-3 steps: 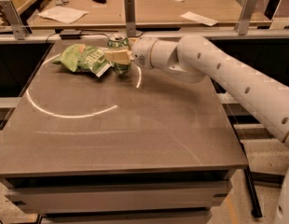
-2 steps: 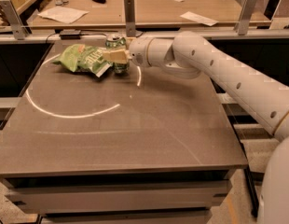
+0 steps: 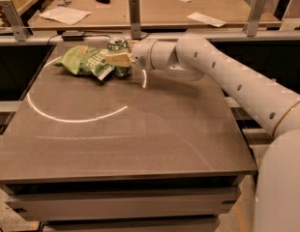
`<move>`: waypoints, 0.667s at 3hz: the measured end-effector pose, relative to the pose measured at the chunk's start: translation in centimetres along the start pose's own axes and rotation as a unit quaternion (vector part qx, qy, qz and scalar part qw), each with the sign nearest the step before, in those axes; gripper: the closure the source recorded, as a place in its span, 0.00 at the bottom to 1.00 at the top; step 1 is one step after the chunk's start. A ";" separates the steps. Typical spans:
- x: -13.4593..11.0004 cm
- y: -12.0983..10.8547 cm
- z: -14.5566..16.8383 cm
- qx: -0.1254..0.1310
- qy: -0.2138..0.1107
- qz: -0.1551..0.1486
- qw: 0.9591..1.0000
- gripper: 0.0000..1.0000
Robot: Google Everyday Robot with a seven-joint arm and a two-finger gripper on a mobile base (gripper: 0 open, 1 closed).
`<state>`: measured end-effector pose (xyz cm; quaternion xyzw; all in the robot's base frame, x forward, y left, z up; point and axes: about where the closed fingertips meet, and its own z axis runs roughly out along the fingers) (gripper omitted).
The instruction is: Move green can near green jalapeno chip bag
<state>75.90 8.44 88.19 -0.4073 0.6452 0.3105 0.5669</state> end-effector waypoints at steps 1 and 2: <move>0.0 -0.1 0.0 -0.001 0.000 0.002 1.000 0.59; -0.1 -0.1 0.0 -0.001 0.000 0.002 1.000 0.36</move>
Offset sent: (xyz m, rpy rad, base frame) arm -0.0091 -0.0087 -0.0627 0.0866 0.2526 0.0587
